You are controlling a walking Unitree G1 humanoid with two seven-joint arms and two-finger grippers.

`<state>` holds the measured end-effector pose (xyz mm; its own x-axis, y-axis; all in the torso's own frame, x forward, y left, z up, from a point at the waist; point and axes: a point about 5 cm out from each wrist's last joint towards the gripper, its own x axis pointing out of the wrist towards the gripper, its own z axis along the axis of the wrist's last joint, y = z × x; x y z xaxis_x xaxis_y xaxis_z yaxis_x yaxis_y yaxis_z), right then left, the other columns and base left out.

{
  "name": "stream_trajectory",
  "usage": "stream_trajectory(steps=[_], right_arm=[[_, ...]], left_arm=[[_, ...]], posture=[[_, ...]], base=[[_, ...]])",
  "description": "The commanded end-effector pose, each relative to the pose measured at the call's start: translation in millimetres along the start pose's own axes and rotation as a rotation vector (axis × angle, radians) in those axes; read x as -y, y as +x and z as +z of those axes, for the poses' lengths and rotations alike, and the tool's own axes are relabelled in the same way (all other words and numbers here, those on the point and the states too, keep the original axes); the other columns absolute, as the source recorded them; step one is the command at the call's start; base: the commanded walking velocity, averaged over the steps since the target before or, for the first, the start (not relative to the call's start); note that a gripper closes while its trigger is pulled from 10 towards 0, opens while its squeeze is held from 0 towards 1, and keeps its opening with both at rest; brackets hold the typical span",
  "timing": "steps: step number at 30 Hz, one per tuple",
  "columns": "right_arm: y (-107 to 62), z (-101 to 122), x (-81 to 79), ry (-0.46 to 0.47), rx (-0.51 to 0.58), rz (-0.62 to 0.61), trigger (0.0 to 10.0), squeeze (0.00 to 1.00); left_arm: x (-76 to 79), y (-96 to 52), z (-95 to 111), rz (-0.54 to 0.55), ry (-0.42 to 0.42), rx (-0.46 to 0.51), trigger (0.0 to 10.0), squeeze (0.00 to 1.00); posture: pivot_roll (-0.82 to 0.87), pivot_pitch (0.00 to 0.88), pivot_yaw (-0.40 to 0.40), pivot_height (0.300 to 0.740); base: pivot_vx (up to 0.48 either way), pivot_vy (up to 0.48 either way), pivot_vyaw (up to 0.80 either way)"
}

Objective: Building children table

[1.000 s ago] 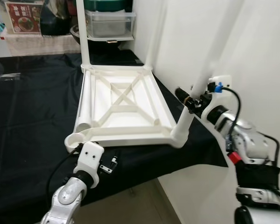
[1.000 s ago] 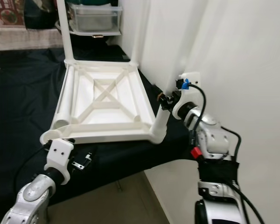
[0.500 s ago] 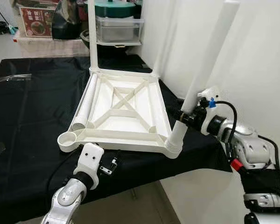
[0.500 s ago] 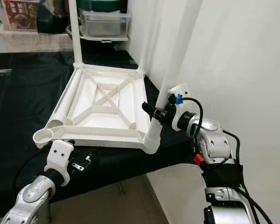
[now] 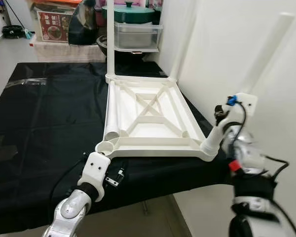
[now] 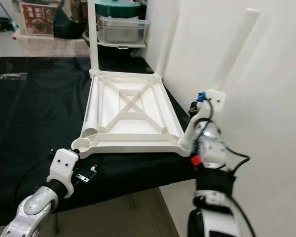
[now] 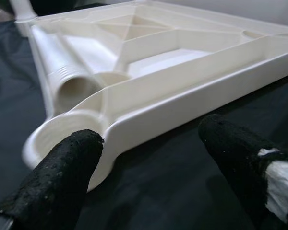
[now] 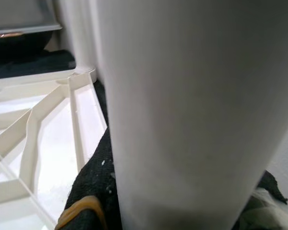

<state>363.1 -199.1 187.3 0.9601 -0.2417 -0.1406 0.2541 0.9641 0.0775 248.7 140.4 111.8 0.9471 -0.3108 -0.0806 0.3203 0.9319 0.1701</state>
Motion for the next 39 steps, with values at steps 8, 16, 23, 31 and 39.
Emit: stream_trajectory(steps=[8,16,23,31,39], right_arm=[[3.5,-5,-18.6,-0.045,-0.052,0.165,10.0,0.0],[-11.0,41,-20.0,-0.034,0.141,0.624,10.0,0.0],[-56.8,33,-27.1,-0.221,0.125,1.161,10.0,0.0],[-31.7,17,-21.4,-0.303,0.073,1.051,0.0,0.0],[-9.3,14,-4.4,-0.276,0.008,0.788,0.0,0.0]], left_arm=[[-0.4,-0.9,-5,0.004,0.0,-0.02,10.0,0.0],[4.2,-1.2,-6,0.002,-0.01,-0.02,10.0,0.0],[1.6,-0.9,-5,0.001,-0.004,-0.018,10.0,0.0],[1.2,-2.2,-4,0.004,0.001,-0.02,10.0,0.0],[-2.9,-4.3,-5,0.013,0.008,-0.023,10.0,0.0]], posture=[[0.01,0.0,-0.13,0.74],[0.01,0.0,-0.132,0.74],[0.02,0.0,-0.13,0.74],[0.03,0.0,-0.133,0.74],[0.03,0.0,-0.13,0.74]], base=[[0.0,0.0,0.0],[0.0,0.0,0.0],[0.0,0.0,0.0],[0.0,0.0,0.0],[0.0,0.0,0.0]])
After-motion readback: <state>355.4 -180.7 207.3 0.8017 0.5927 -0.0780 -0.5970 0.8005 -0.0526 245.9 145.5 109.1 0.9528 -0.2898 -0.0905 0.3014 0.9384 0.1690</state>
